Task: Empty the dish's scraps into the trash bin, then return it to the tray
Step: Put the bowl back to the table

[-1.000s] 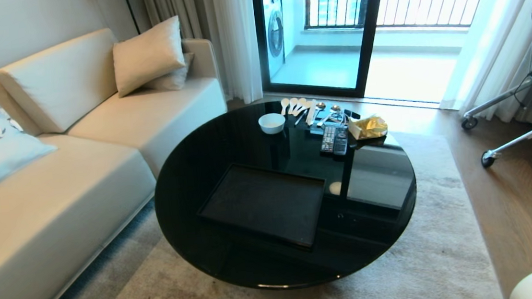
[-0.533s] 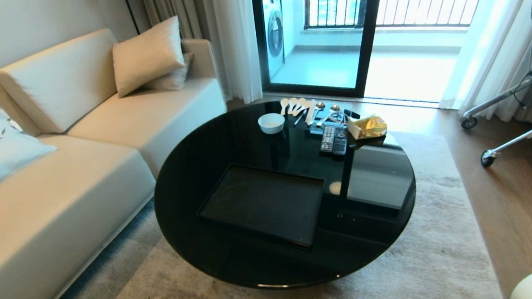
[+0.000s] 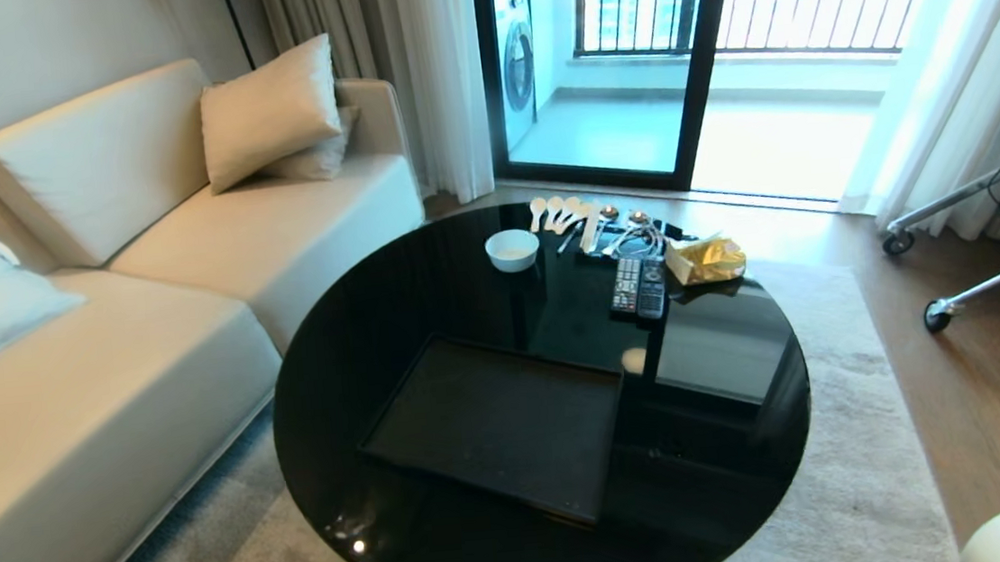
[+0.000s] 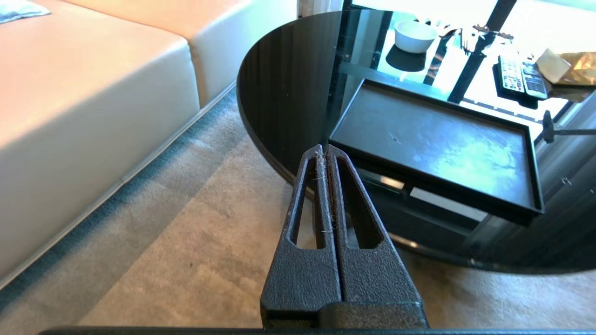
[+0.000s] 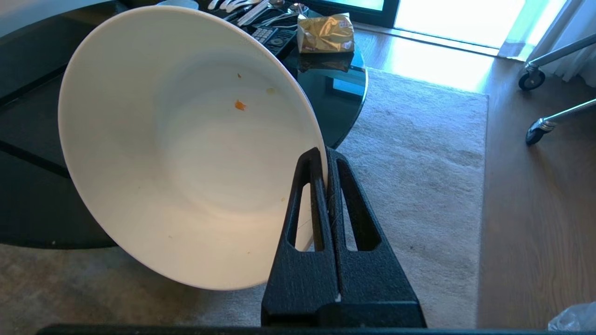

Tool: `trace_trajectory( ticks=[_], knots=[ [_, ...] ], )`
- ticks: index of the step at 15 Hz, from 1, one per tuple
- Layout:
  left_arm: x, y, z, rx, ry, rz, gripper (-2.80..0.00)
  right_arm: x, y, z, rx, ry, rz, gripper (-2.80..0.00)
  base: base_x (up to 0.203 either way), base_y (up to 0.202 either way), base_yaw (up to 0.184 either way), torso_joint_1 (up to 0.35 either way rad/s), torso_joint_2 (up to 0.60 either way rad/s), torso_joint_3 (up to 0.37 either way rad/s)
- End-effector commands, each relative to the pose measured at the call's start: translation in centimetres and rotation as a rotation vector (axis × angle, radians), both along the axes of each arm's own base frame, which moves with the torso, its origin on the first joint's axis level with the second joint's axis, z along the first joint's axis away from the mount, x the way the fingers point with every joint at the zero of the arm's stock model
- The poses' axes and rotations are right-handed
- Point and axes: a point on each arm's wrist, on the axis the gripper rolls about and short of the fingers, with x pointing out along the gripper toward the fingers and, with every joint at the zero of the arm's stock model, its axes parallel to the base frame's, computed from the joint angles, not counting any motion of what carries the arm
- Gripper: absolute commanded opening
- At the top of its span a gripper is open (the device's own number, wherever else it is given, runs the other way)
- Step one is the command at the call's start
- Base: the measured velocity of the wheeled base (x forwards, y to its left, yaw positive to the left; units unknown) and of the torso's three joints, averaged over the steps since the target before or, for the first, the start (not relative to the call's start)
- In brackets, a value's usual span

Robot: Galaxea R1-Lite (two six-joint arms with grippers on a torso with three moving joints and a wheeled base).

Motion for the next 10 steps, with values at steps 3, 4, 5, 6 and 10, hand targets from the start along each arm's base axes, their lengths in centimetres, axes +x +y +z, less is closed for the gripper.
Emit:
trace_trajectory(
  ticks=[3,4,5,6,10],
  knots=[
    [0.0,0.0,0.0,-0.001,0.0,0.001,-2.8,0.01,0.0,0.0,0.0,0.001,0.001,-2.8,0.166,0.0,0.0,0.007,0.0,0.003],
    [0.0,0.0,0.0,-0.001,-0.001,0.001,-2.8,0.01,0.0,0.0,0.0,0.001,0.001,-2.8,0.0,0.0,0.0,0.0,0.0,0.0],
    [0.01,0.0,0.01,-0.001,0.0,0.001,-2.8,0.01,0.0,0.0,0.0,0.001,0.001,-2.8,0.0,0.0,0.0,0.0,0.0,0.0],
    [0.0,0.0,0.0,-0.001,0.0,0.001,-2.8,0.01,0.0,0.0,0.0,0.001,0.001,-2.8,0.0,0.0,0.0,0.0,0.0,0.0],
    [0.0,0.0,0.0,-0.001,-0.001,0.001,-2.8,0.01,0.0,0.0,0.0,0.001,0.001,-2.8,0.0,0.0,0.0,0.0,0.0,0.0]
  ],
)
